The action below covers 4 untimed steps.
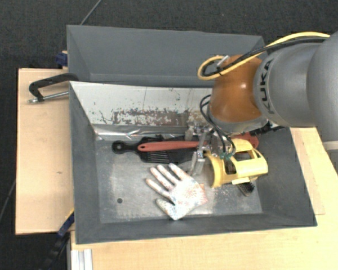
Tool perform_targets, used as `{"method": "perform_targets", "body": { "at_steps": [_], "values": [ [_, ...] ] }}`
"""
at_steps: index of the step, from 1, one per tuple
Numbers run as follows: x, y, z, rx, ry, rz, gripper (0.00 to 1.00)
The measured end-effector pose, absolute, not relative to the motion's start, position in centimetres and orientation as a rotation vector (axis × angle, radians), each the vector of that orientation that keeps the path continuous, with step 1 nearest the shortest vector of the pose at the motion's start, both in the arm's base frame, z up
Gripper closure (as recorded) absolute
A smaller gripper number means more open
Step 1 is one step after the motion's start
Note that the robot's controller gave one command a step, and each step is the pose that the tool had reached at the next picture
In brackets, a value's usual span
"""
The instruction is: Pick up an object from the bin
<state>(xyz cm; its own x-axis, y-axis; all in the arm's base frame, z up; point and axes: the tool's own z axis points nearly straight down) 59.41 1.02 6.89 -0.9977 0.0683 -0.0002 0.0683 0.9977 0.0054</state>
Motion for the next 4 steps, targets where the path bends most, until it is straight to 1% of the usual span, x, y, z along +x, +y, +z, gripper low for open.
{"method": "perform_targets", "body": {
  "at_steps": [1,2,3,4],
  "values": [
    [58.87,-5.72,7.32,0.229,3.128,0.042,0.00],
    [58.93,-5.47,7.35,0.214,3.128,0.041,0.00],
    [59.13,-5.47,7.54,0.224,3.120,0.047,1.00],
    [59.13,-5.47,7.54,0.224,3.120,0.047,1.00]
  ]
}}
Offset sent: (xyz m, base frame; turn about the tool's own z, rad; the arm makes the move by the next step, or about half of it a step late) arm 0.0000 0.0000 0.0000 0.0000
